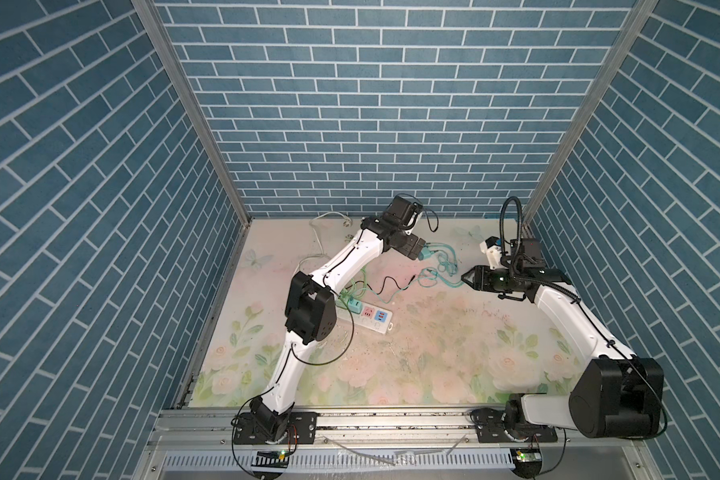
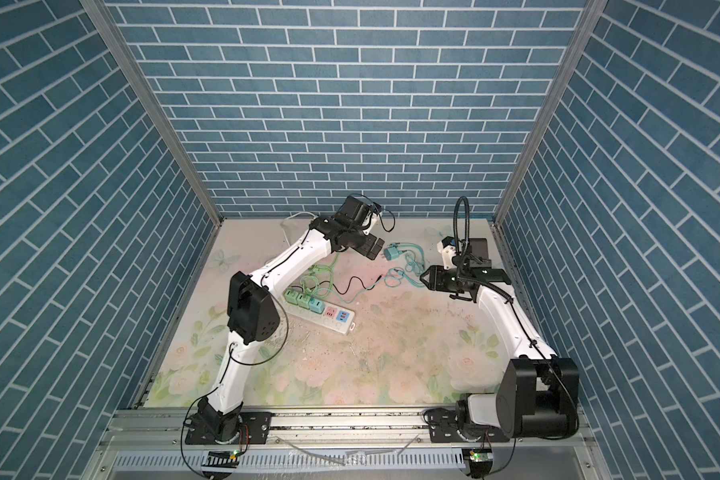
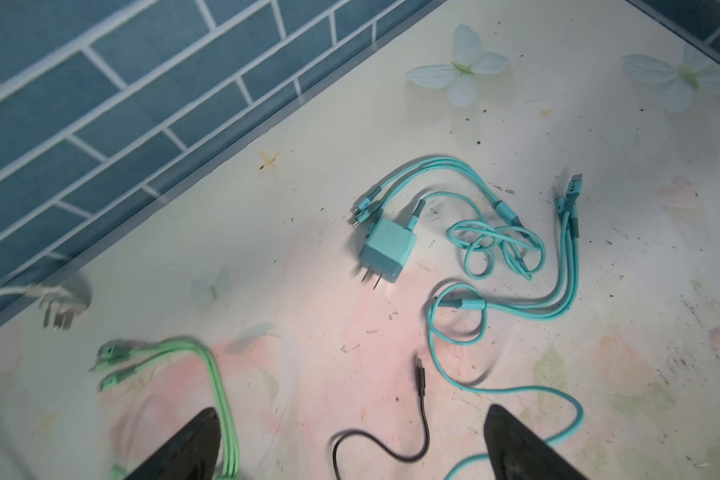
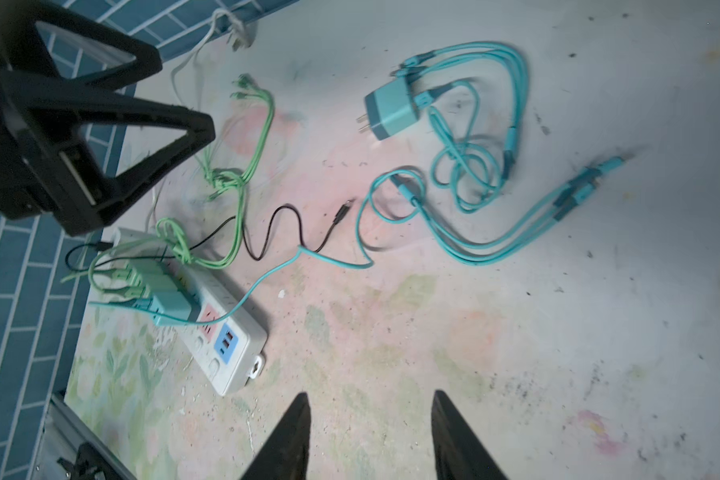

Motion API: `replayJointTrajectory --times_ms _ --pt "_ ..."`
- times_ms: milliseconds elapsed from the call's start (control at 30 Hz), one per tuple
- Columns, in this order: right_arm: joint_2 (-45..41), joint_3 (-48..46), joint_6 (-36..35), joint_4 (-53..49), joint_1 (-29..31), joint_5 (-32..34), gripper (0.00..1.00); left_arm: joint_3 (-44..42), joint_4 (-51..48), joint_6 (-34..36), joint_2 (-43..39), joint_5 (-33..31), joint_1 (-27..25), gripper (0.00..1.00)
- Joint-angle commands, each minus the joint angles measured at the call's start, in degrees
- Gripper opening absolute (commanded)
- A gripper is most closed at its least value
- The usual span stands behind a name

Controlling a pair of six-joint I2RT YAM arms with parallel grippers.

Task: Insert the plug
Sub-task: 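Move both grippers toward the loose teal charger farther from the robot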

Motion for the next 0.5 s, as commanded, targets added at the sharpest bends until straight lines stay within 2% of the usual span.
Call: replayJointTrajectory --times_ms 0,133,200,467 --pt "0.7 -2.2 8.3 5.1 -2.1 -0.2 0.48 9.7 -5.9 5.4 5.8 4.7 0.9 1.00" --pt "2.8 -3.1 13.8 10.1 -4.3 -0.7 0.48 18.2 -7.3 4.7 13.4 8.7 2.1 1.00" --pt "3.0 -4.2 16.8 12.8 -5.1 0.8 0.48 18.9 -6.7 4.4 14.8 9.1 2.1 1.00" --pt "5.8 -5.5 27.6 24.3 -6.5 3.8 0.49 6.9 9.1 -0.4 13.7 7.6 2.1 0.99"
